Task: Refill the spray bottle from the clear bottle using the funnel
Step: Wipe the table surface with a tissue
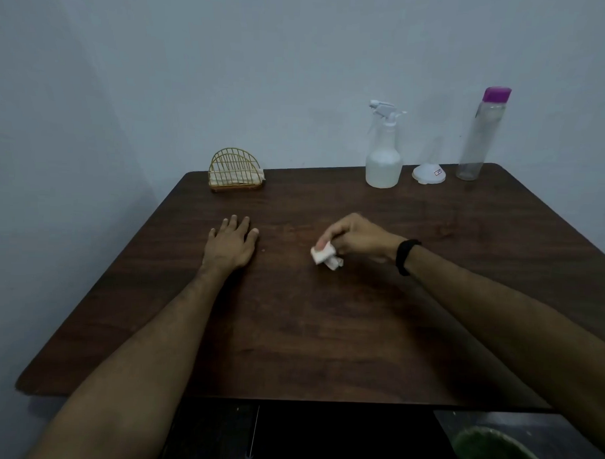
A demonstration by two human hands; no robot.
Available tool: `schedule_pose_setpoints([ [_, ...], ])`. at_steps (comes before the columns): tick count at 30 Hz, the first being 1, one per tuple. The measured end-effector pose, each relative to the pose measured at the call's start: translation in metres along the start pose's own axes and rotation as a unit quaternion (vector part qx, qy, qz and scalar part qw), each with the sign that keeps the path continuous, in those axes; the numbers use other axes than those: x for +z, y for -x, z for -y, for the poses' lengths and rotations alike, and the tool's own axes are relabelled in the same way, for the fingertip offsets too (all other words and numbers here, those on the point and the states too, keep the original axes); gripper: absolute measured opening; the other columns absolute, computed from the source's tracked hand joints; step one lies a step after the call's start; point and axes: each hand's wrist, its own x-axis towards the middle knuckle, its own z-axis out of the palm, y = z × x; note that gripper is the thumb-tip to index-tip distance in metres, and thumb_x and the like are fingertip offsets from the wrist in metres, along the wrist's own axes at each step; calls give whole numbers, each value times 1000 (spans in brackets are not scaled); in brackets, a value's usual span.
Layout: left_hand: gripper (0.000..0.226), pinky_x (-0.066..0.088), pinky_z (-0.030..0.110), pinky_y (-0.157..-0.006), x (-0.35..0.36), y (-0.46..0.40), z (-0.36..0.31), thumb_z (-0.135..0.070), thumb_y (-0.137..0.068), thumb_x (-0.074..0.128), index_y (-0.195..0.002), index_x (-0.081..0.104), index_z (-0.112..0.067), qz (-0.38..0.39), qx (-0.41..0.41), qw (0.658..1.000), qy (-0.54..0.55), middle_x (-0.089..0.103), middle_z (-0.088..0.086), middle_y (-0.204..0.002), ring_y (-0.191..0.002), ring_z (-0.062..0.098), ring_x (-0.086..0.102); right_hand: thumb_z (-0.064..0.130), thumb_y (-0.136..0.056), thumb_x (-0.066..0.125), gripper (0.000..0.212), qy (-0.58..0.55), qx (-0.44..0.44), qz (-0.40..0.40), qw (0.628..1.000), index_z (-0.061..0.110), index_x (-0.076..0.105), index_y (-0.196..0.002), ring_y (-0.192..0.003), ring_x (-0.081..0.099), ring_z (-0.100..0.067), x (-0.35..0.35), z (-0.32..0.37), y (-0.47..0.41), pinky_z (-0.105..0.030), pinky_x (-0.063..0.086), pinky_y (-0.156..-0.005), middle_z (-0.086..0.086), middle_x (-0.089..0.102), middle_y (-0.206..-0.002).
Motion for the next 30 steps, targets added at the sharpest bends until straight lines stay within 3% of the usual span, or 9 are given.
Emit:
schedule_pose_setpoints([
  [4, 62, 10, 50, -124, 1, 0, 0, -52, -106, 18, -160, 18, -23, -11, -1, 1000, 2, 13, 8, -168, -155, 26, 9, 6, -92, 51, 27, -221, 45, -148, 963, 2, 75, -80, -99, 66, -26, -18, 4, -6, -37, 56, -88, -12, 74, -96],
  [7, 62, 10, 49, -124, 0, 1, -1, -53, -105, 19, -160, 18, -24, -11, -3, 1000, 8, 12, 7, -168, -155, 25, 8, 17, -85, 74, 8, 113, 23, -238, 964, 11, 78, -89, -97, 68, -16, -25, 1, -15, -23, 55, -79, -2, 75, -99],
  [9, 62, 9, 49, -125, 1, 2, 0, -53, -105, 19, -160, 18, -24, -11, -4, 1000, 10, 12, 7, -168, -156, 24, 8, 10, -82, 77, 28, 280, -7, -230, 932, 13, 73, -110, -110, 64, -18, -19, -4, -23, -31, 54, -92, -4, 70, -116],
  [12, 63, 9, 48, -124, 1, 3, 1, -54, -105, 20, -160, 20, -24, -14, -3, 1000, 14, 13, 7, -168, -155, 24, 8, 10, -87, 74, 41, 324, -3, -212, 922, 9, 65, -127, -119, 59, -25, -8, -9, -28, -37, 50, -103, -9, 64, -128],
  [18, 63, 9, 49, -124, 1, 3, 0, -53, -105, 21, -160, 21, -23, -15, -3, 1000, 11, 14, 8, -168, -155, 25, 10, 12, -94, 61, 20, 438, -61, -249, 861, 17, 76, -106, -98, 64, -21, 25, -21, -11, -36, 55, -83, -3, 70, -105],
  [22, 63, 10, 49, -124, 1, 3, 0, -53, -105, 20, -160, 20, -22, -13, -4, 1000, 8, 14, 8, -168, -155, 26, 9, 5, -90, 65, 26, 401, -128, -134, 897, 20, 78, -107, -100, 65, -14, 37, -8, 7, -30, 54, -89, 1, 72, -109],
  [25, 63, 9, 49, -124, 0, 3, 0, -53, -105, 20, -160, 18, -22, -5, -1, 1000, 5, 11, 9, -168, -155, 26, 8, 10, -87, 74, 24, 270, -81, -45, 958, 25, 78, -105, -95, 64, 0, 27, 4, 10, -19, 55, -85, 9, 73, -106],
  [27, 64, 8, 49, -124, -3, 1, 3, -53, -105, 19, -161, 15, -22, 16, 6, 1000, 3, 8, 8, -169, -156, 26, 6, 13, -85, 77, 22, 223, -64, -141, 963, 23, 77, -104, -87, 62, 2, 10, 7, 3, -21, 57, -80, 8, 71, -101],
  [30, 65, 8, 49, -124, -6, 2, 12, -57, -104, 19, -161, 12, -25, 36, 18, 999, -1, 6, 7, -169, -156, 25, 5, 18, -88, 73, 16, 289, -28, -294, 911, 21, 75, -104, -91, 66, -10, -14, -2, -5, -31, 57, -84, 3, 73, -102],
])
